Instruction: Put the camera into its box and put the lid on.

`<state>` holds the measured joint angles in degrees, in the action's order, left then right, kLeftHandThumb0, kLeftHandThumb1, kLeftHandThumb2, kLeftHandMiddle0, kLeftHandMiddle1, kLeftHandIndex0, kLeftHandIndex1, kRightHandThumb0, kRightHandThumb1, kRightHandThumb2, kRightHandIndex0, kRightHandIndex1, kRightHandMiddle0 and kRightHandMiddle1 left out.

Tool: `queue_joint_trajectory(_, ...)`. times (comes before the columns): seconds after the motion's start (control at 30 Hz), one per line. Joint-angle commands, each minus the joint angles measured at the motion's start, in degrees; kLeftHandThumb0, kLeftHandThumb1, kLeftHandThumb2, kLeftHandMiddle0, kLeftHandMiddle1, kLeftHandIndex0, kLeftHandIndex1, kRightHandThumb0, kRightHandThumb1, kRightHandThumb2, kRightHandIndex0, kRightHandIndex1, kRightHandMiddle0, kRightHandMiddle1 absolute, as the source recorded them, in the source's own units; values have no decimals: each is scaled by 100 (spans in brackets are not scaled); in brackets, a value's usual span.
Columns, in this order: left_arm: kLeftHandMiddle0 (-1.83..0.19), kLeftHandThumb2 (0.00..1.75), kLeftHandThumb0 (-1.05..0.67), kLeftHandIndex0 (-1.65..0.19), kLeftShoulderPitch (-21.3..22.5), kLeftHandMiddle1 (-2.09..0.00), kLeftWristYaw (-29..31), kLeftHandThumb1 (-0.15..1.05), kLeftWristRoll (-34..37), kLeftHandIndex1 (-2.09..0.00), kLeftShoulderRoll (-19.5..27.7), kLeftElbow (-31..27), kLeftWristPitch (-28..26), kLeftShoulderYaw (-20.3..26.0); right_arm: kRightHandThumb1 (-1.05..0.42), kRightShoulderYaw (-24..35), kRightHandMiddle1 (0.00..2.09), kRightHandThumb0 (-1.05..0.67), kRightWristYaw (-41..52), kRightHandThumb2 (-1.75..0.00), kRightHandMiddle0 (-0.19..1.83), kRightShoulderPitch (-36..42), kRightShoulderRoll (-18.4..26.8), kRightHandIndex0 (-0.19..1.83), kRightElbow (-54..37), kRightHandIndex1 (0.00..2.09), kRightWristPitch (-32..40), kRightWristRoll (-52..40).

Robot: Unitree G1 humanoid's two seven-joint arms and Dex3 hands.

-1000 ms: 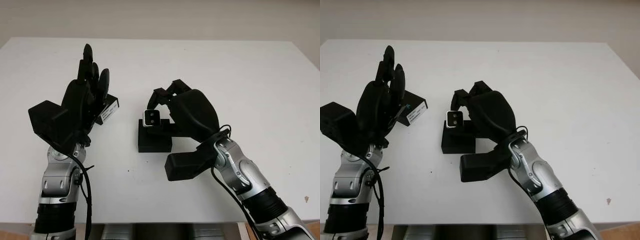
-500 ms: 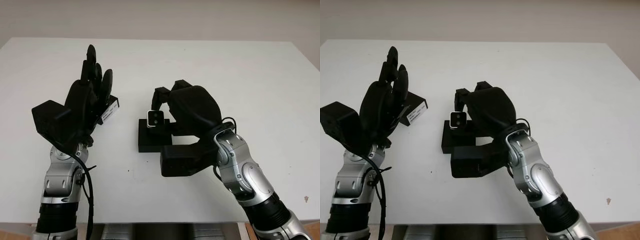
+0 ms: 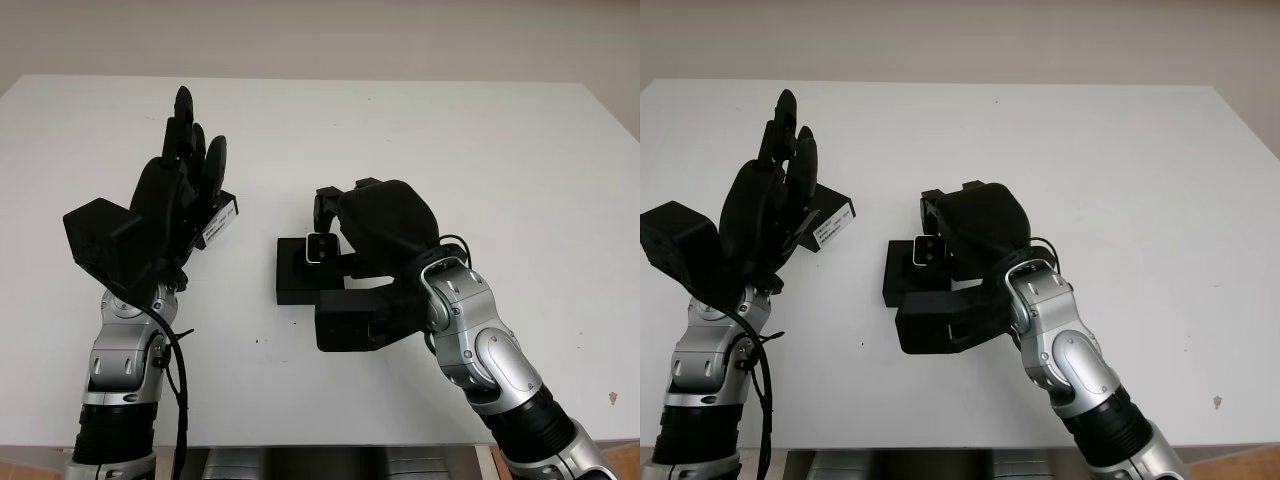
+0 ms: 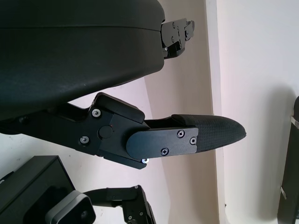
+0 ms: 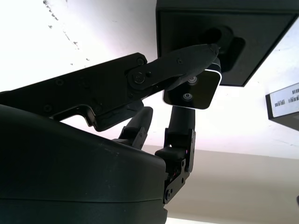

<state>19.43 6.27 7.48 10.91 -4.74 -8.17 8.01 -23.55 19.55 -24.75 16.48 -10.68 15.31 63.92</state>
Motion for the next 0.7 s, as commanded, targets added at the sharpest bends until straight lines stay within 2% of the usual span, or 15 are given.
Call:
queue_joint_trajectory(0.0,19,50,-83,19,109,0,10,105,25,0,-21,20,38,-2,-105,50,197,-44,-21,-9,33,43,-83,39,-24,63,63,-66)
queue_joint_trajectory(0.33,19,50,-83,19,61,0,2,105,38,0,-23,-14,43,7,-105,59,182,-46,-84,-11,33,61,-230,40,2,49,126,-344)
queue_joint_trajectory(0.67,19,51,-83,19,52,0,-18,105,14,0,-11,-10,64,-1,-105,29,180,-41,-88,-12,34,83,-208,44,37,43,46,-707)
